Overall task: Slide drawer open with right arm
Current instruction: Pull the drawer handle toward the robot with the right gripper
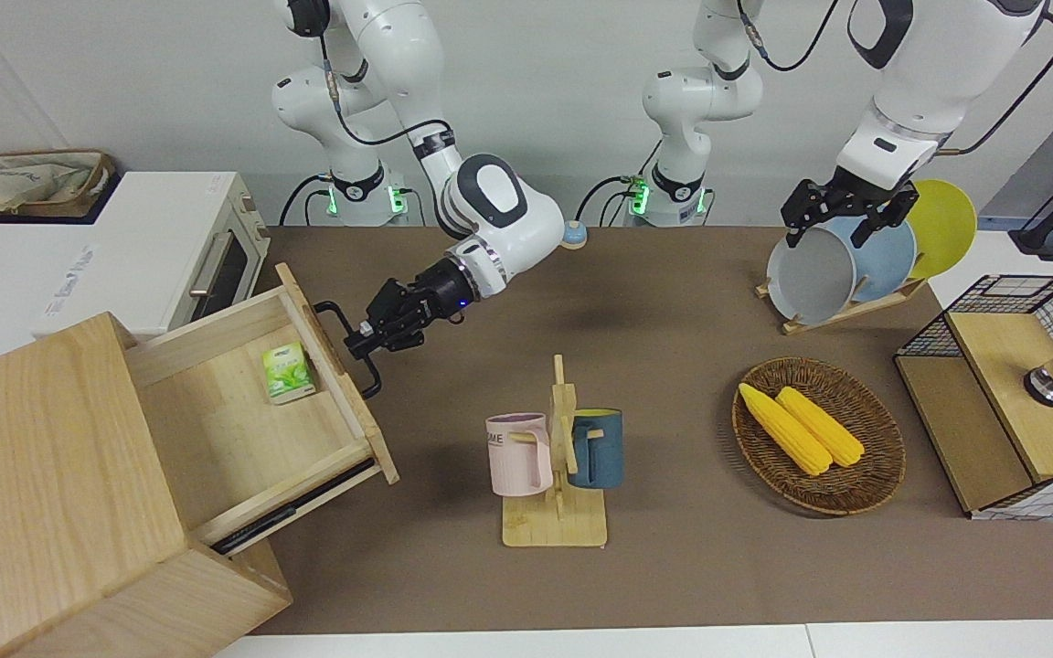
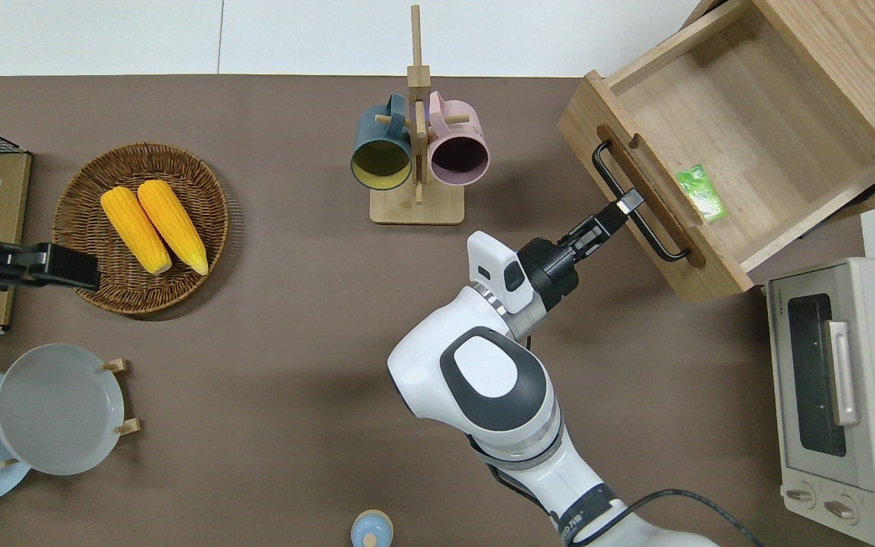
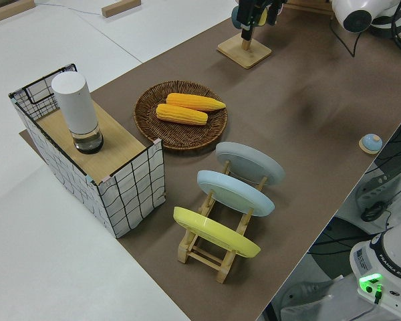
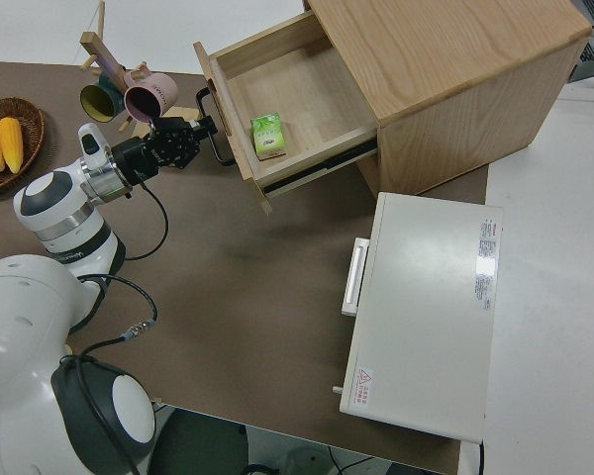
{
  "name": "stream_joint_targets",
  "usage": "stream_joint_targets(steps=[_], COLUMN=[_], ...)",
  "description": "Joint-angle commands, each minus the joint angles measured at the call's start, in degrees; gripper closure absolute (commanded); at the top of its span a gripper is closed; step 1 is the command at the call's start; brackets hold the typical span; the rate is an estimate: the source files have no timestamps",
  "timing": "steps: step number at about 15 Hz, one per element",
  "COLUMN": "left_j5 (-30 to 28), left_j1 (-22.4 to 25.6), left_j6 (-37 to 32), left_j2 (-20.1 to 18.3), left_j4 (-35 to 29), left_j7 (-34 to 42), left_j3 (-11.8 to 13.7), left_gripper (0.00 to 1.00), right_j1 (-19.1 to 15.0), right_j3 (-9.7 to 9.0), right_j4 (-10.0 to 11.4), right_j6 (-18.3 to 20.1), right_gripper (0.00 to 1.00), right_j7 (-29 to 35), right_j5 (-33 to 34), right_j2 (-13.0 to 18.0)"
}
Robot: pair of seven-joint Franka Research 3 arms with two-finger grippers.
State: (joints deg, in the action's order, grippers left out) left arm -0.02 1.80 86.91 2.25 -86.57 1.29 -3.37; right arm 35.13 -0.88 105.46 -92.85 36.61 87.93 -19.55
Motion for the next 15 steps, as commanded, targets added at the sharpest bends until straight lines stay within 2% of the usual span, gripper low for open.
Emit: stream_joint_targets(steps=[1,6,8,15], left_j5=[1.0,1.0,1.0,1.0], left_j1=[0.3,0.3,0.3,0.3], left_j6=[-1.1,-1.1,-1.1,-1.1], left_j2=[0.7,0.7,0.7,0.7], left_j4=[1.5,1.4,1.5,1.4], left_j7=[0.6,0.6,0.6,0.6], left_j3=[-0.4,-0.4,-0.4,-0.4], left_gripper=[0.01,0.01,0.01,0.01], right_j1=[1.3,1.4,2.6,3.1], right_j3=[-0.35,-1.67,-1.67,-1.58], right_j4=[-1.1,-1.2,-1.6,-1.7], right_j6=[-0.5,1.0,1.2,2.0], right_gripper=[1.000,1.000,1.000,1.000], right_j7=[0.3,0.3,0.4,0.6], right_j5=[-1.1,-3.0,-3.5,-3.7], right_j2=[-1.8,-2.2,-2.3,-2.6])
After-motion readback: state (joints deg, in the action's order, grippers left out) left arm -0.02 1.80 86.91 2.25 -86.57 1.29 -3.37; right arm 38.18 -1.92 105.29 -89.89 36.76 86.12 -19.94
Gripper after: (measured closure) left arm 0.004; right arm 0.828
